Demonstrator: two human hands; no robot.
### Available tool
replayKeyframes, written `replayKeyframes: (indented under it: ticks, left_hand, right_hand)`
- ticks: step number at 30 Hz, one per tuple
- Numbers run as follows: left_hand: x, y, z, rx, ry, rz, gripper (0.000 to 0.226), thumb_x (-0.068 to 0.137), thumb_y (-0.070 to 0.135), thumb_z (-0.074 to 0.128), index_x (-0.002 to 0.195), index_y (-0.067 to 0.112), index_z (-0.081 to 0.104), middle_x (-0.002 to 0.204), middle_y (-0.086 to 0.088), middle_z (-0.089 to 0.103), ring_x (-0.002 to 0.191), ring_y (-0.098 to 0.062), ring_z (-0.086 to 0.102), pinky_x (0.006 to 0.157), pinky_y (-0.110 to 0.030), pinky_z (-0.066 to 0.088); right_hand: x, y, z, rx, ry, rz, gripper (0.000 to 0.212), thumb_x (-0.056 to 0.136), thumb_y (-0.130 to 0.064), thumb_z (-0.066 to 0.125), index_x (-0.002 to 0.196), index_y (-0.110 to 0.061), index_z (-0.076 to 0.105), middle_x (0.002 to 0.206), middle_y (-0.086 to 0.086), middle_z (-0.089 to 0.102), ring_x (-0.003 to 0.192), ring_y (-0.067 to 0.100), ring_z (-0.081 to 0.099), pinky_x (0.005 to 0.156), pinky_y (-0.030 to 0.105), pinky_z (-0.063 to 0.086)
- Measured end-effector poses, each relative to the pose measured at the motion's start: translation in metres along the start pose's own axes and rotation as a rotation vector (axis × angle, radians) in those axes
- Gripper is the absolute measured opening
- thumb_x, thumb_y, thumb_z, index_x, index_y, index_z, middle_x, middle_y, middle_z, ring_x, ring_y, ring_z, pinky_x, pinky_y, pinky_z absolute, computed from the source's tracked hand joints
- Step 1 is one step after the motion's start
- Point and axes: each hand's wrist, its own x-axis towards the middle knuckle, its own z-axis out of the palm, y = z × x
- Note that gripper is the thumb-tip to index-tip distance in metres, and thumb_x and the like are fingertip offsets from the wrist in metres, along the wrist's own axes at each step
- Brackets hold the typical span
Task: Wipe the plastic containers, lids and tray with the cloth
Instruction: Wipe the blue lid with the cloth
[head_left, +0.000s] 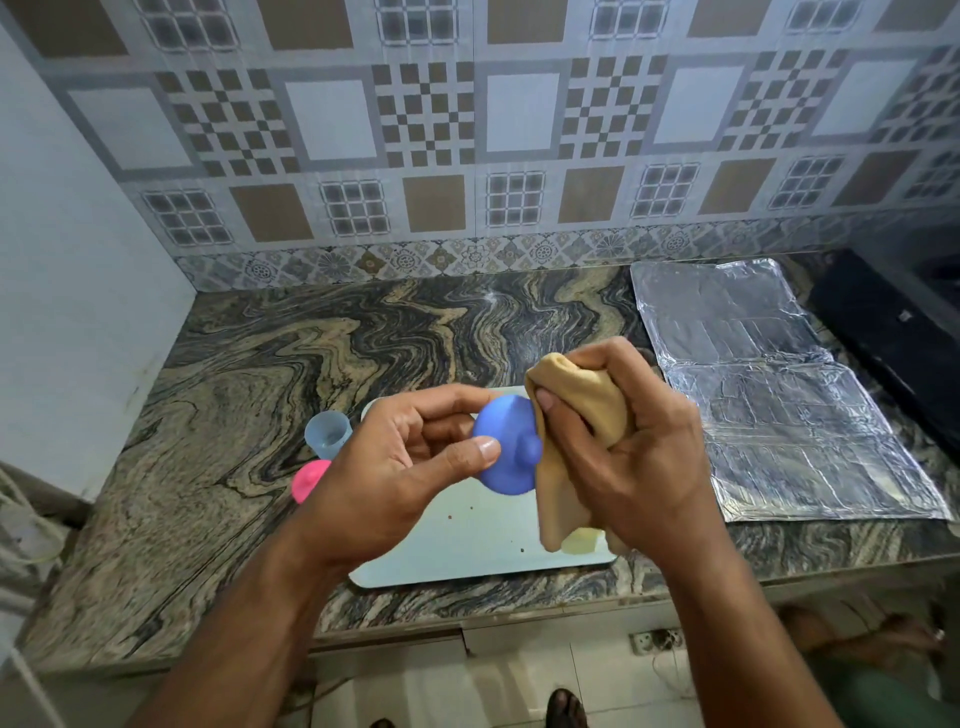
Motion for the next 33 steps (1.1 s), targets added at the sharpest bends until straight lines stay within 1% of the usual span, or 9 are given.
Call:
replayKeyframes:
  ticks: [2,4,7,11,14,19,26,30,33]
  left_hand:
    - [-0.003,-0.002,-0.001,-0.021,0.007,-0.031,0.034,0.082,0.026,0.074,0.112,0.013,0.078,0.097,-0.005,0.078,0.084,-0.01,0.066,0.076,-0.016,0.051]
    - [-0.004,-0.008,-0.003,-0.096,0.089,-0.064,0.038,0.078,0.032,0.074,0.113,0.019,0.08,0.096,-0.01,0.072,0.086,-0.021,0.054,0.081,-0.026,0.045]
    - [-0.004,-0.013,-0.005,-0.212,0.182,-0.082,0.043,0.078,0.032,0.075,0.116,0.014,0.078,0.104,-0.021,0.066,0.099,-0.032,0.048,0.093,-0.05,0.035]
    - [-0.001,-0.011,-0.004,-0.245,0.188,-0.1,0.043,0.08,0.029,0.074,0.118,0.011,0.076,0.11,-0.024,0.067,0.105,-0.035,0.05,0.097,-0.053,0.033]
    - [0.0,-0.012,0.0,-0.32,0.207,-0.071,0.043,0.079,0.027,0.076,0.118,0.01,0.076,0.11,-0.022,0.069,0.105,-0.034,0.05,0.099,-0.051,0.034]
    - [-0.005,-0.014,0.024,-0.492,0.247,0.009,0.052,0.064,0.036,0.098,0.111,0.025,0.078,0.11,-0.012,0.078,0.095,-0.021,0.073,0.09,-0.031,0.059]
    - [-0.001,-0.015,0.02,-0.343,0.356,0.005,0.038,0.08,0.028,0.079,0.116,0.016,0.078,0.101,-0.017,0.068,0.084,-0.022,0.055,0.073,-0.024,0.049]
    - [0.0,-0.007,0.009,-0.146,0.269,0.071,0.035,0.087,0.035,0.071,0.118,0.018,0.078,0.101,-0.026,0.072,0.092,-0.031,0.053,0.079,-0.042,0.042]
    - [0.0,0.003,0.002,0.005,0.156,0.121,0.026,0.096,0.021,0.067,0.118,0.011,0.075,0.099,-0.017,0.076,0.089,-0.018,0.065,0.08,-0.026,0.051]
  right_hand:
    - [0.009,0.007,-0.003,-0.022,0.031,0.043,0.016,0.094,-0.012,0.078,0.097,-0.019,0.064,0.08,-0.012,0.068,0.068,0.005,0.06,0.067,0.017,0.046]
    - [0.014,0.012,-0.009,0.113,0.069,0.11,0.014,0.095,-0.015,0.076,0.096,-0.016,0.062,0.078,-0.012,0.066,0.069,0.006,0.06,0.067,0.023,0.049]
    - [0.009,0.013,-0.01,0.304,-0.02,0.158,0.012,0.095,-0.018,0.072,0.098,-0.013,0.06,0.088,0.011,0.07,0.084,0.037,0.072,0.074,0.052,0.057]
    - [-0.004,0.006,0.003,0.33,-0.12,0.172,0.017,0.091,-0.016,0.073,0.091,-0.017,0.056,0.077,-0.009,0.059,0.07,0.007,0.053,0.066,0.023,0.046]
    - [-0.01,0.002,0.013,0.392,0.06,0.178,0.014,0.091,-0.013,0.072,0.092,-0.014,0.058,0.079,-0.011,0.063,0.071,0.004,0.057,0.069,0.016,0.047]
    - [-0.015,-0.007,0.024,0.363,0.258,0.157,0.013,0.092,-0.012,0.071,0.095,-0.01,0.058,0.084,-0.01,0.067,0.074,0.003,0.062,0.072,0.015,0.049]
    - [-0.01,-0.001,0.008,0.083,0.135,-0.047,0.016,0.094,-0.014,0.072,0.101,-0.002,0.064,0.1,0.007,0.066,0.092,0.029,0.067,0.081,0.038,0.054]
    - [-0.006,-0.003,0.006,0.025,0.063,-0.135,0.01,0.093,-0.008,0.073,0.097,-0.005,0.065,0.097,0.005,0.066,0.091,0.028,0.065,0.08,0.034,0.052]
    - [-0.003,-0.004,0.004,0.053,0.05,-0.124,0.011,0.094,-0.011,0.074,0.099,-0.015,0.065,0.096,0.002,0.066,0.088,0.025,0.065,0.078,0.031,0.051]
